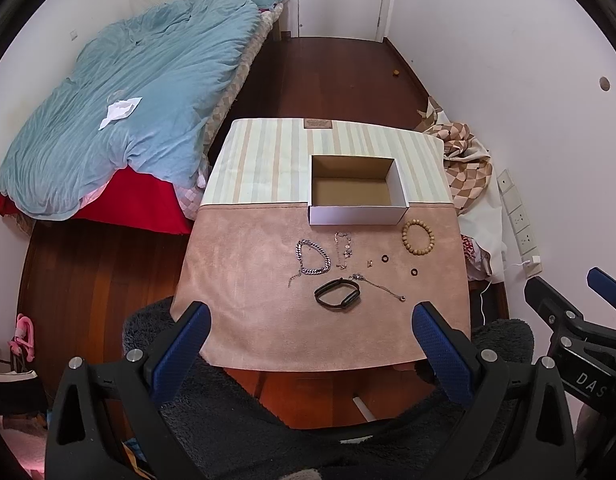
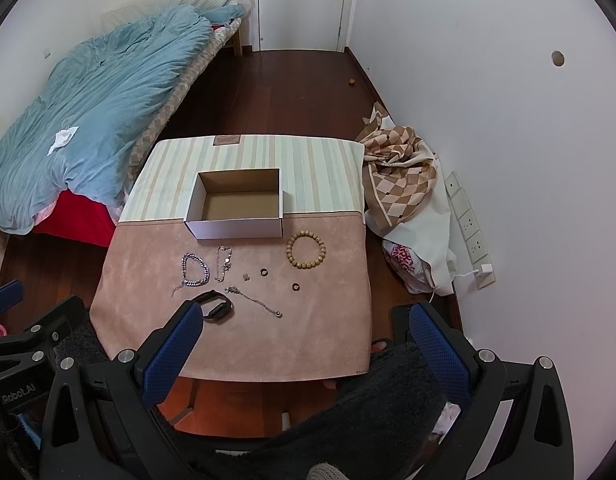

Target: Organize jewelry

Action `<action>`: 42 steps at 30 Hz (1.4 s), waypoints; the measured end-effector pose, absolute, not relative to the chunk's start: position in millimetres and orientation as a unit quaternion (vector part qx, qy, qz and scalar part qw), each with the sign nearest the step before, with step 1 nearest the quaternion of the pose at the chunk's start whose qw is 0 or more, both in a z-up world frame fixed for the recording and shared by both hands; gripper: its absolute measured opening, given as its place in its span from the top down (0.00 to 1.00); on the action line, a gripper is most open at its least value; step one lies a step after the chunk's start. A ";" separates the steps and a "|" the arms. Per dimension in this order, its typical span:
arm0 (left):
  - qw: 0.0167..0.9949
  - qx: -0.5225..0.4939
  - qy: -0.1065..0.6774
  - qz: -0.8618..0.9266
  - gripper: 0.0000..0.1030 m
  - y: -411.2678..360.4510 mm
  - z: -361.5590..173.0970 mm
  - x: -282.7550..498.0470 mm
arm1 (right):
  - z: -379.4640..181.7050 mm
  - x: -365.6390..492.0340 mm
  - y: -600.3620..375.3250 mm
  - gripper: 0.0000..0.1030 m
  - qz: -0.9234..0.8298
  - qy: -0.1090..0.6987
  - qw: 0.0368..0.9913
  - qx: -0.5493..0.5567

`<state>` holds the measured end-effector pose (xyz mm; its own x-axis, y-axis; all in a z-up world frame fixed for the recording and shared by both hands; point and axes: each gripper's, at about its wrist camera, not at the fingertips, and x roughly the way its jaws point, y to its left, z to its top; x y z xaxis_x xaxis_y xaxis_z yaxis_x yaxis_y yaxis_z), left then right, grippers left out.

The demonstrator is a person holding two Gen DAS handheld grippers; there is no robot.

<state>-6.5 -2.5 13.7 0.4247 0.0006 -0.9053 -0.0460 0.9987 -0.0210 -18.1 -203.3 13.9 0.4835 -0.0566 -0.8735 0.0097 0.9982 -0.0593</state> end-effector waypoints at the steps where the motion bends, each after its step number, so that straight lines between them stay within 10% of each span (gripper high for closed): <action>1: 0.844 -0.021 0.536 0.014 0.00 -2.5 13.3 -6.6 | 13.9 -18.3 -203.3 0.00 -0.019 0.507 0.861 -0.023; 31: 0.848 -0.025 0.529 0.012 0.00 -0.5 18.2 -15.1 | 17.3 -22.9 -202.1 0.00 -0.016 0.497 0.867 -0.025; 42: 0.827 -0.015 0.561 0.040 0.00 7.1 -71.5 37.4 | -60.9 14.8 -231.6 0.00 -0.049 0.534 0.843 0.037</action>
<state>37.4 7.1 -71.5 0.3683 0.0501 -0.9284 -0.0826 0.9964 0.0210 14.8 -231.6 -60.9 0.4256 -0.0438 -0.9039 0.1222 0.9925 0.0095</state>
